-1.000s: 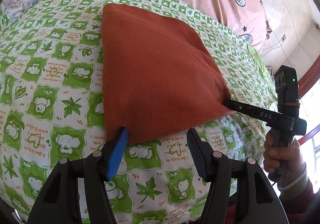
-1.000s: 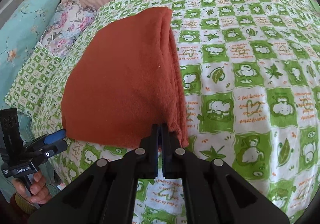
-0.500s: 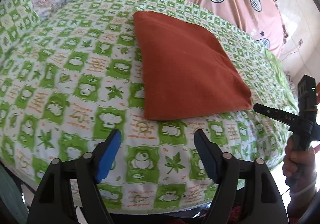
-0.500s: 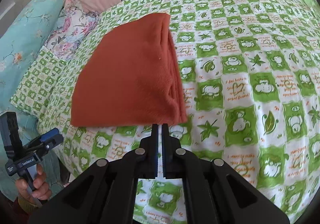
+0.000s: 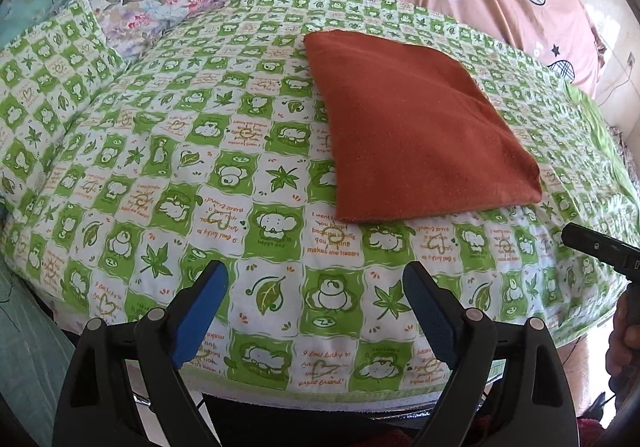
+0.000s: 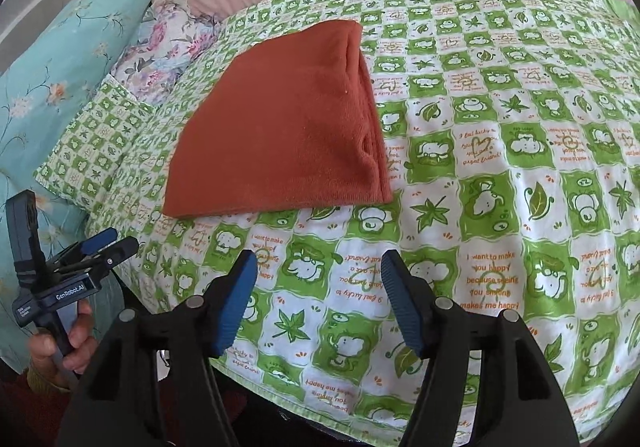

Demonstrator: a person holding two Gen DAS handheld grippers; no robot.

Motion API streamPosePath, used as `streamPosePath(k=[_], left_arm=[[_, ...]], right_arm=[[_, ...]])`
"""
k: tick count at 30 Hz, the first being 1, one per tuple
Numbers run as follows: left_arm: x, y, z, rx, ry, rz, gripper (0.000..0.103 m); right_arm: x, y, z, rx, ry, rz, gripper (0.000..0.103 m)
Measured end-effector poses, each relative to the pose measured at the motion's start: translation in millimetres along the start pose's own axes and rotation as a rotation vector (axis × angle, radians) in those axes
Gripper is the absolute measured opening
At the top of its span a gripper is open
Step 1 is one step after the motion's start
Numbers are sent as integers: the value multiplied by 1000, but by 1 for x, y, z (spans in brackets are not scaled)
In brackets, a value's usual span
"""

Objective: Fold small clothes
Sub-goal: 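Lift both grippers away from the folded sweater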

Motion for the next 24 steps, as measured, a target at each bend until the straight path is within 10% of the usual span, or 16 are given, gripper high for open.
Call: streamPosePath(k=[24], left_arm=[[-62, -27, 4, -137, -67, 106, 102]], right_arm=[[-40, 24, 9, -11, 1, -88, 80]])
Point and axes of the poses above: each gripper's, at about its wrist camera, not at the fingertips, and z roughly the way its jaws point, y to its left, x to its underside, the point moved 6 cm from there along z, roughly the way its jaws point, and after that the axes turned 5 degrees about y, right-handed, at the moved point
